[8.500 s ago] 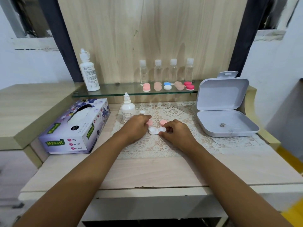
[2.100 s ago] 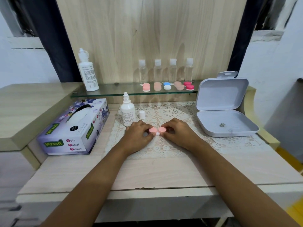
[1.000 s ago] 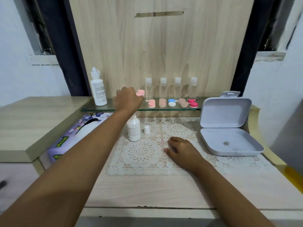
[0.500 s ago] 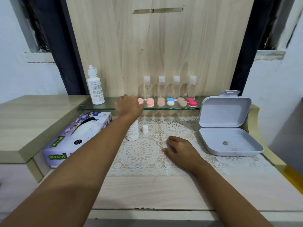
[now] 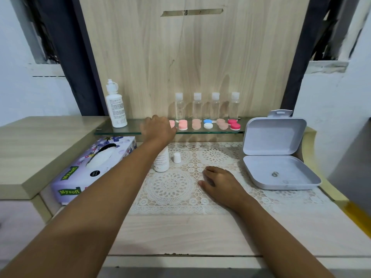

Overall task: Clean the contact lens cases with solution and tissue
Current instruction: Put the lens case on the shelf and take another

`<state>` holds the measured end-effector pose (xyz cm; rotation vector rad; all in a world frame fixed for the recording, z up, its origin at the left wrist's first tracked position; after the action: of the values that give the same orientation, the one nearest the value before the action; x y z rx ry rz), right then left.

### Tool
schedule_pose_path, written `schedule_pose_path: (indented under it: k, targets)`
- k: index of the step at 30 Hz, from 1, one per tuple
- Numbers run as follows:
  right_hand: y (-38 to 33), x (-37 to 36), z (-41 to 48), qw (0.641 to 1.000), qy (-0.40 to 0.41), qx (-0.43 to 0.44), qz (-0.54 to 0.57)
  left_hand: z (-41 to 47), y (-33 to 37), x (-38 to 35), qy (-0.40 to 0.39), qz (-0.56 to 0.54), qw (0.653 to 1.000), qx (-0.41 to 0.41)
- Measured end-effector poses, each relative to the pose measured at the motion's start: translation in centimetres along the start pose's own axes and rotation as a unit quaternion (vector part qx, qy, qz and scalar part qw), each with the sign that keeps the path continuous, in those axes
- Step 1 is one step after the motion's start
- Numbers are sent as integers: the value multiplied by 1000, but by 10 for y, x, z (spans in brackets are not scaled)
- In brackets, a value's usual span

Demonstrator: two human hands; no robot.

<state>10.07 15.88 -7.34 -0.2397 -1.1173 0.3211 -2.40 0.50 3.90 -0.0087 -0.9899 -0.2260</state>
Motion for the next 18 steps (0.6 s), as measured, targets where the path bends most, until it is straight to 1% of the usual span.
schedule_pose_path:
  k: [9,13,15,18]
  targets:
    - [0,0,0,1000,-12,-10,-2,-3,-1,4,9,-24,1000,0]
    - [0,1,0,1000,-16,-12,-4,-2,3,6,28,-88,996,-12]
    - [0,0,0,1000,-19,-12,-5,2,8,6,23,-103,994,-28]
    - [0,0,1,1000,-17,-18,-1,7,13,2,3,-89,995,-42]
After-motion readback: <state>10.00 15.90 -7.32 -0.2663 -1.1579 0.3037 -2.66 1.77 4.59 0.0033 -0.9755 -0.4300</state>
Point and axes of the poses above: each hand's wrist, its own z-axis towards the middle knuckle, its own x-axis out of the back of the hand, y = z × x, the point moved 1 cm from there along z, towards the middle knuckle, and after that the axes turned 7 degrees about y, right-handed, at the moved point
